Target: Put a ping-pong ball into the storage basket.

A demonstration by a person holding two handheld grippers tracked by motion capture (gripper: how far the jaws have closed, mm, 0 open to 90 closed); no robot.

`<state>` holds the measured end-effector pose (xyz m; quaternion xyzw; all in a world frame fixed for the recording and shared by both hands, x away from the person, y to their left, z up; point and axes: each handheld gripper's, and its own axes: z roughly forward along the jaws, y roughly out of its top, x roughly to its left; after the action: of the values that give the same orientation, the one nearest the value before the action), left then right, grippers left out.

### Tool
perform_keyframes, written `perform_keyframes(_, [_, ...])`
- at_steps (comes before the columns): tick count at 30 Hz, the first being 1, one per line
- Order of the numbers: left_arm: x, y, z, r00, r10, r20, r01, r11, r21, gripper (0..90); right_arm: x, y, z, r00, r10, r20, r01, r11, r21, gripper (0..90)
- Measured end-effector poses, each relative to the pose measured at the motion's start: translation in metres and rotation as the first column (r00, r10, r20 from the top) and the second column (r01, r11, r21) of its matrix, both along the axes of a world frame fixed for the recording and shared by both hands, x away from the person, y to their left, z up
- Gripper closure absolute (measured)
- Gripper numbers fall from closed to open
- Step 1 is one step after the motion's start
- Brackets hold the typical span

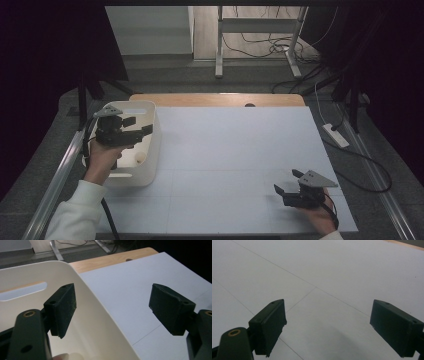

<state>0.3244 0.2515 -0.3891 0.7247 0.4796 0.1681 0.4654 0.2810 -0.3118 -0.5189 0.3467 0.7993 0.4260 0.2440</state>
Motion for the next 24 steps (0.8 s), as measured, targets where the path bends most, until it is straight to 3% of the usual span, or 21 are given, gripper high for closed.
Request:
perform_keyframes(10, [-0.011, -0.007, 0.0, 0.998, -0.037, 0.051, 0.039, 0.9982, -0.045, 20.9, -0.001, -0.001, 0.001, 1.0, -0.002, -0.002, 0.002, 1.0, 0.006, 13.2])
perform_keyframes(24, [-0.027, -0.024, -0.003, 0.9909, -0.109, 0.079, 0.116, 0.9897, -0.084, 19.2, -0.002, 0.0, 0.001, 1.0, -0.005, 0.001, 0.005, 1.0, -0.001, 13.3])
